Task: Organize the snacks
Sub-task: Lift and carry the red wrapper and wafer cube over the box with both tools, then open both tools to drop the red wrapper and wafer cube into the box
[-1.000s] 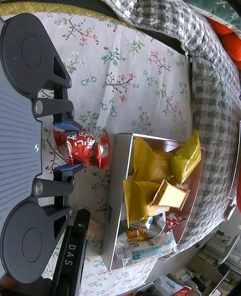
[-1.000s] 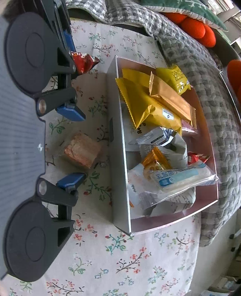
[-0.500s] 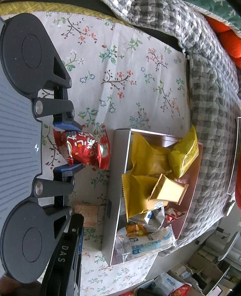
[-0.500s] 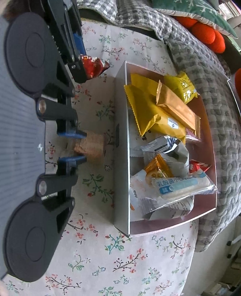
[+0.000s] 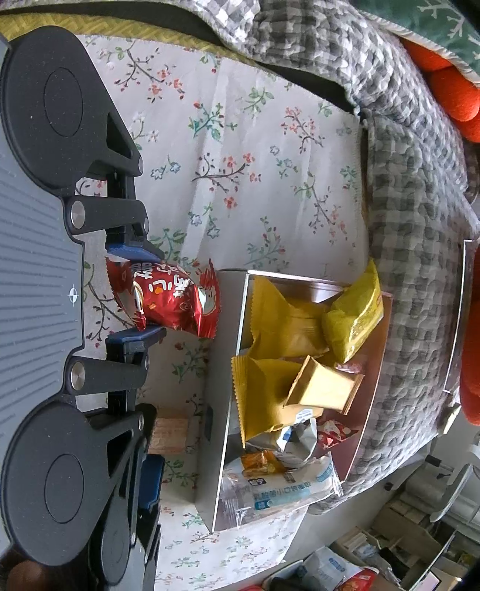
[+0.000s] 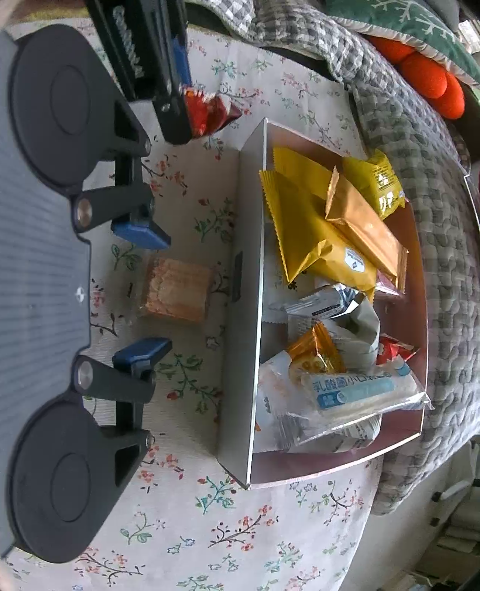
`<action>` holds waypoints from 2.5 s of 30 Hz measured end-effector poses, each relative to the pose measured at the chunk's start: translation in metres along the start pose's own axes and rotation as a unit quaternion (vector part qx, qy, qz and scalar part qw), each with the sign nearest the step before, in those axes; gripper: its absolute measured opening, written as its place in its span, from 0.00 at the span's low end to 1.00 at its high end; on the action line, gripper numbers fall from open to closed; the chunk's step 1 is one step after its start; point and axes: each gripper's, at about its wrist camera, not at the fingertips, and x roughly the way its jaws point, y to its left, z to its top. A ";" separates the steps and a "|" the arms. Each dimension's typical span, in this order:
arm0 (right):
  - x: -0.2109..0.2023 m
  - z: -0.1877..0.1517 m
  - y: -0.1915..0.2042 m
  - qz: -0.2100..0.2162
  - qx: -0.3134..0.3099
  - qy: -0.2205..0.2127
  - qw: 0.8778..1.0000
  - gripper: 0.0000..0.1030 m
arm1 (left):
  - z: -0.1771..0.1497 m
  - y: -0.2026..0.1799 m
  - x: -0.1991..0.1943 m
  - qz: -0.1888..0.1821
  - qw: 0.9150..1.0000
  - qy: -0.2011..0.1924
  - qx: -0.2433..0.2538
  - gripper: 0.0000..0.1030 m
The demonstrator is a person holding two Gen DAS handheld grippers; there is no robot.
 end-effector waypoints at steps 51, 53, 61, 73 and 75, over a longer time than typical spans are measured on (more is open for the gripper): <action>-0.058 0.033 -0.089 0.086 0.187 -0.084 0.975 0.31 | 0.036 -0.004 -0.013 -0.054 0.993 -0.100 0.002 0.33; -0.057 0.032 -0.088 0.089 0.191 -0.086 0.974 0.31 | 0.038 -0.005 -0.013 -0.057 0.993 -0.105 0.006 0.33; -0.054 0.035 -0.085 0.112 0.203 -0.105 0.967 0.31 | 0.045 -0.007 -0.007 -0.063 0.991 -0.115 0.014 0.33; -0.066 0.039 -0.077 0.104 0.190 -0.148 0.965 0.50 | 0.045 0.009 -0.021 -0.076 0.986 -0.147 -0.015 0.57; -0.066 0.038 -0.078 0.103 0.189 -0.143 0.966 0.50 | 0.044 0.013 -0.023 -0.069 0.987 -0.144 -0.025 0.57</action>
